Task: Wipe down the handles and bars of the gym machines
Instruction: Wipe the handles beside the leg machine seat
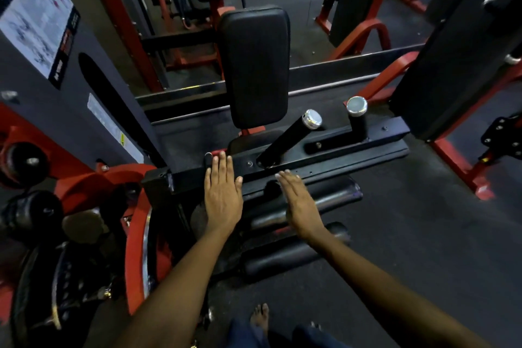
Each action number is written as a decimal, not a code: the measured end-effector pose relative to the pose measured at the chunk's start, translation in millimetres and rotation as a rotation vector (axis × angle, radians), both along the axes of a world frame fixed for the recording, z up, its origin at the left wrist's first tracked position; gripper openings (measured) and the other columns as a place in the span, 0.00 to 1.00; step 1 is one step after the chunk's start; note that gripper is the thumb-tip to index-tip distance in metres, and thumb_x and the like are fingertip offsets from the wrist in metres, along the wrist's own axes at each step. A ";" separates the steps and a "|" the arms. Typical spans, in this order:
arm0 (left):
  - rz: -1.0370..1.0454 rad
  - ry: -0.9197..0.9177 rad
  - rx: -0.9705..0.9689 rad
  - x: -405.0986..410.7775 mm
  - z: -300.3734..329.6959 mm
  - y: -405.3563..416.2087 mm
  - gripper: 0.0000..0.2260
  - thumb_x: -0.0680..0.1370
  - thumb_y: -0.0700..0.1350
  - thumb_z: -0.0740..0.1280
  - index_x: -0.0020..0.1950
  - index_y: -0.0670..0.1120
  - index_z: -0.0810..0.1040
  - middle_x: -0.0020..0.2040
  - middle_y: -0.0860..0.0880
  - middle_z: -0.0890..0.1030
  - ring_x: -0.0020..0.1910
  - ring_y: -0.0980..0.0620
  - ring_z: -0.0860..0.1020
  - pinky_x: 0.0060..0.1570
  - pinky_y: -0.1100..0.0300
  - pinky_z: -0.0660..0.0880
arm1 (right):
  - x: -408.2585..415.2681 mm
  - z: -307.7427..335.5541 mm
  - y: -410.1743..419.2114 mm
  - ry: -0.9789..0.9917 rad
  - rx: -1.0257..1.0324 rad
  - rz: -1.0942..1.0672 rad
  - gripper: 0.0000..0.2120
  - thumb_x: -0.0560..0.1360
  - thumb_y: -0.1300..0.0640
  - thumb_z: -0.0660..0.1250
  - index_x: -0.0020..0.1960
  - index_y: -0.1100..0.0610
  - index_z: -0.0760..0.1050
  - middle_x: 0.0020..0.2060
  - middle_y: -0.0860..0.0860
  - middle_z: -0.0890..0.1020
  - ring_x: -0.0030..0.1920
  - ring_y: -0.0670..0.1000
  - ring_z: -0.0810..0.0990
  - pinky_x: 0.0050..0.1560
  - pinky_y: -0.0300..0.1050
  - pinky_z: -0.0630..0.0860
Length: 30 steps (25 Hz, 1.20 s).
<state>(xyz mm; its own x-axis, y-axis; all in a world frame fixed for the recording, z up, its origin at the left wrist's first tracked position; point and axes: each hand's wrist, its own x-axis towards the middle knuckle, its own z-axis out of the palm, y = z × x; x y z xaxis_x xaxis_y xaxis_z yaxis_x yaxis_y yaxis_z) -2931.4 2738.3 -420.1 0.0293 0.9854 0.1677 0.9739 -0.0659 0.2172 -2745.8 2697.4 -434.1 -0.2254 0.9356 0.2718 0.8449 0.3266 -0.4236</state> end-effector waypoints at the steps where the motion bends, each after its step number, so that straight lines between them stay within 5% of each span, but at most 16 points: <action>1: 0.040 -0.013 -0.008 8.6 -1.5 -5.7 0.27 0.82 0.52 0.43 0.77 0.39 0.55 0.78 0.43 0.55 0.78 0.46 0.54 0.75 0.49 0.52 | 0.4 -1.6 6.6 -0.072 -0.001 0.081 0.29 0.68 0.64 0.49 0.67 0.66 0.70 0.66 0.62 0.73 0.69 0.58 0.67 0.72 0.48 0.53; 7: 0.160 0.032 -0.066 29.8 -3.1 -11.8 0.28 0.83 0.51 0.50 0.78 0.39 0.46 0.79 0.42 0.46 0.78 0.46 0.44 0.76 0.50 0.41 | 87.3 -16.9 48.1 -0.468 0.008 0.403 0.30 0.69 0.64 0.50 0.71 0.64 0.66 0.69 0.58 0.69 0.70 0.58 0.68 0.69 0.50 0.57; 17: 0.135 0.051 -0.127 29.1 3.1 -14.3 0.27 0.84 0.51 0.46 0.78 0.40 0.42 0.79 0.43 0.41 0.78 0.47 0.40 0.76 0.53 0.40 | 133.3 -20.0 29.7 -0.313 -0.026 0.072 0.33 0.66 0.70 0.46 0.71 0.66 0.63 0.70 0.61 0.66 0.71 0.60 0.65 0.73 0.42 0.46; 20: 0.172 -0.054 -0.113 36.5 6.7 -23.0 0.27 0.85 0.50 0.48 0.78 0.39 0.44 0.79 0.42 0.43 0.78 0.47 0.42 0.77 0.52 0.42 | 130.0 -6.5 22.1 -0.019 -0.141 -0.194 0.31 0.69 0.76 0.54 0.72 0.64 0.64 0.69 0.60 0.69 0.69 0.57 0.68 0.71 0.44 0.59; 22: 0.115 -0.132 -0.019 49.4 3.6 -44.2 0.25 0.84 0.48 0.51 0.78 0.38 0.51 0.79 0.41 0.51 0.78 0.46 0.48 0.76 0.52 0.47 | 126.7 10.4 16.6 0.425 -0.228 -0.529 0.23 0.71 0.73 0.58 0.65 0.63 0.72 0.55 0.59 0.78 0.54 0.55 0.77 0.56 0.44 0.72; 24: -0.099 -0.153 0.030 75.6 -0.7 -66.6 0.25 0.81 0.48 0.53 0.77 0.39 0.57 0.77 0.42 0.58 0.77 0.46 0.55 0.75 0.53 0.51 | 139.2 24.3 14.6 0.745 -0.278 -0.776 0.11 0.75 0.67 0.61 0.55 0.64 0.77 0.45 0.57 0.80 0.46 0.55 0.77 0.46 0.44 0.71; 27: -0.252 -0.180 0.020 125.7 3.2 -63.2 0.26 0.80 0.49 0.52 0.76 0.41 0.58 0.77 0.46 0.58 0.77 0.49 0.55 0.74 0.57 0.51 | 171.3 37.5 23.1 0.986 -0.390 -0.851 0.04 0.75 0.60 0.65 0.46 0.56 0.79 0.36 0.52 0.78 0.41 0.54 0.76 0.39 0.43 0.68; 30: -0.233 -0.275 0.002 166.4 18.6 -33.9 0.27 0.80 0.51 0.47 0.76 0.41 0.62 0.77 0.45 0.61 0.77 0.49 0.57 0.75 0.53 0.56 | 193.8 62.8 45.8 1.036 -0.266 -0.813 0.13 0.77 0.63 0.60 0.56 0.55 0.78 0.46 0.51 0.79 0.47 0.50 0.75 0.46 0.41 0.69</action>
<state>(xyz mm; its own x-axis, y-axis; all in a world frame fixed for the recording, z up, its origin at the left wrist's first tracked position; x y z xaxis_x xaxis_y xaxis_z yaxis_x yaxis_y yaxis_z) -2765.0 2704.4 -401.4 0.2064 0.9573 0.2023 0.8379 -0.2797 0.4687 -2552.0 2743.1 -371.3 0.6125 0.7558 -0.2318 0.0127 -0.3026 -0.9530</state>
